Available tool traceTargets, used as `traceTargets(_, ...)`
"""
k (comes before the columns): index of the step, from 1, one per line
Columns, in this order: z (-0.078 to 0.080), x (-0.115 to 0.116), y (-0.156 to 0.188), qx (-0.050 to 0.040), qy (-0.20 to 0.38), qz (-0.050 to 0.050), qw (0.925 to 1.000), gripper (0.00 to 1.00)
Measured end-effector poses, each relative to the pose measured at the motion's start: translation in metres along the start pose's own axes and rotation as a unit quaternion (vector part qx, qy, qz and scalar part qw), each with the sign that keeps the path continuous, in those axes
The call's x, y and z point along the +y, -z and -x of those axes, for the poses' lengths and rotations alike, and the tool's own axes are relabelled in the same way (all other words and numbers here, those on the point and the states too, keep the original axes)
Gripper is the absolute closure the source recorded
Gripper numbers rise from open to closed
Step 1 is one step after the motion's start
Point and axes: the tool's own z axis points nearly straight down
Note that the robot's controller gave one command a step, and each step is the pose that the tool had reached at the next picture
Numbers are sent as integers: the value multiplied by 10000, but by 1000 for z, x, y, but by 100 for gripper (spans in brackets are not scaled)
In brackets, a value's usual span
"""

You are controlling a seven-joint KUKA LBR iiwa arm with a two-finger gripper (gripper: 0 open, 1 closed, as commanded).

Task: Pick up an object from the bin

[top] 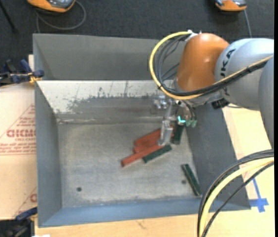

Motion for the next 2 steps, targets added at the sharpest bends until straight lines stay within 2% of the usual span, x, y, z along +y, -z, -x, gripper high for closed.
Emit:
traceTargets(1, -31, 7, -66, 26, -88, 13, 10000, 0)
traceTargets(2, -26, 7, -59, -17, -81, 9, 10000, 100)
